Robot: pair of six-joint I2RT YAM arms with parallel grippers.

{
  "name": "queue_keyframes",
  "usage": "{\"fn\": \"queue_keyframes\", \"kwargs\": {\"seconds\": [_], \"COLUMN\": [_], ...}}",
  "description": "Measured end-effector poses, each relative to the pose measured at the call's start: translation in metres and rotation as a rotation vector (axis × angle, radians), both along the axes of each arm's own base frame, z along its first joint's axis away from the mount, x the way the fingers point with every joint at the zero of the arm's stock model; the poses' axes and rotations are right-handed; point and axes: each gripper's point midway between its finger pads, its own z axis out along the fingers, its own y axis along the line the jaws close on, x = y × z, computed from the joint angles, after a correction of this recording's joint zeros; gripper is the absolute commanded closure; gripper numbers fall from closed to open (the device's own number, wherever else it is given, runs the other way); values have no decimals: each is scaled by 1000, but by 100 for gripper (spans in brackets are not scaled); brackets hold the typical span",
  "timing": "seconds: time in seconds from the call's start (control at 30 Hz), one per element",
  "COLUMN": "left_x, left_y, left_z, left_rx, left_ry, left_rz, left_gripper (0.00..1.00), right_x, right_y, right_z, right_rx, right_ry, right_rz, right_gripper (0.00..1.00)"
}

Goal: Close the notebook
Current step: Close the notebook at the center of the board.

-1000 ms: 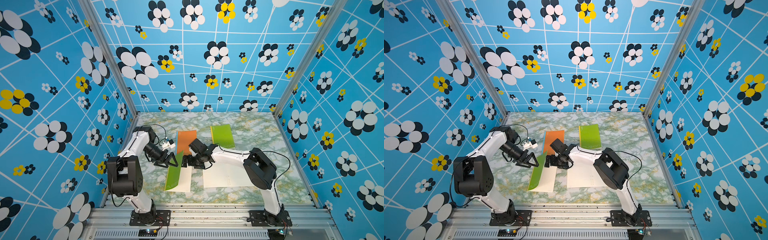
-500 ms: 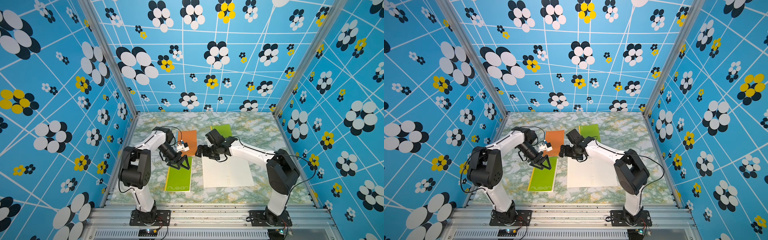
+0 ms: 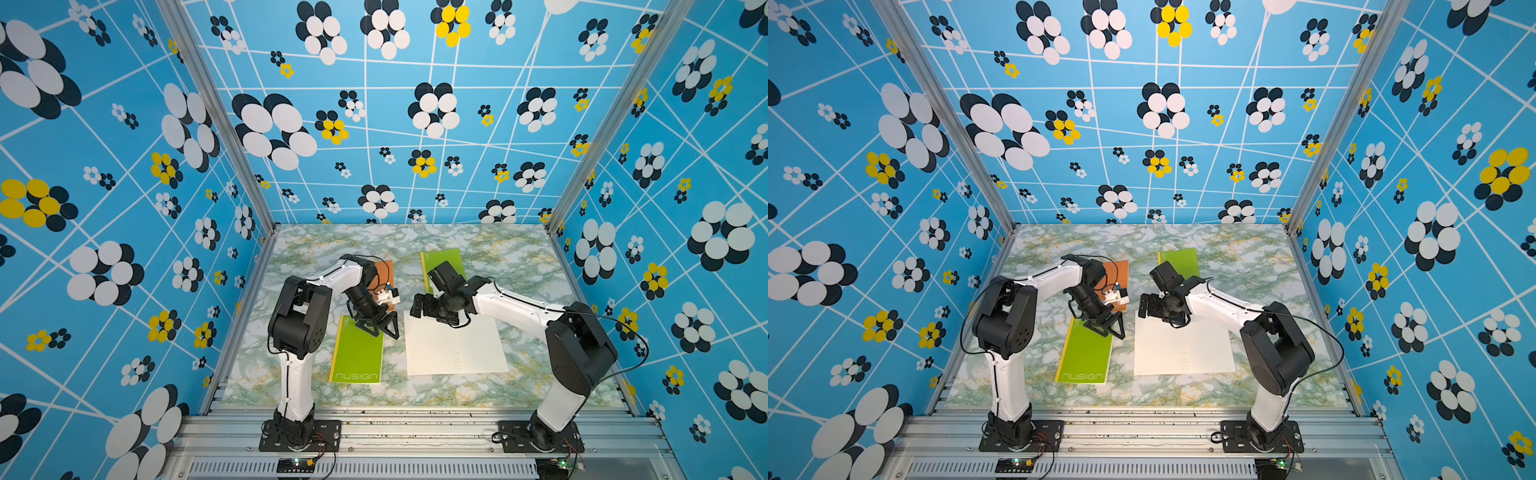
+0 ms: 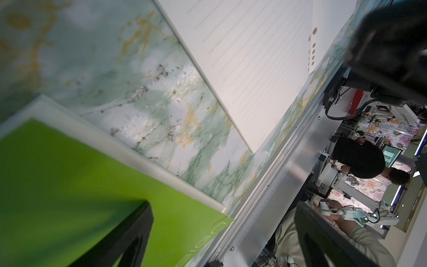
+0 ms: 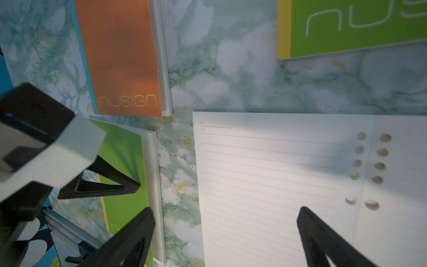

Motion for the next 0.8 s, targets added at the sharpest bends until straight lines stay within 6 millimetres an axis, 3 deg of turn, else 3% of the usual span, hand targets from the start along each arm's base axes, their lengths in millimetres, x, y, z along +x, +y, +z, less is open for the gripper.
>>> {"fn": "queue_keyframes", "kwargs": {"seconds": [0.4,0.8], "left_x": [22,28], "left_y": [-21,-20], "left_z": [-11,-15], "left_rx": [24,59], "left_ry": [-53,-71], "left_rz": [-27,-30], "left_gripper": [2,2], "right_x": [-2,-5], "right_y": [-20,-24], "right_z": [-2,-7], "right_rx": [-14,-26], "right_ry": [3,10], "right_rz": [-39,-47], "right_gripper": [1,1]}}
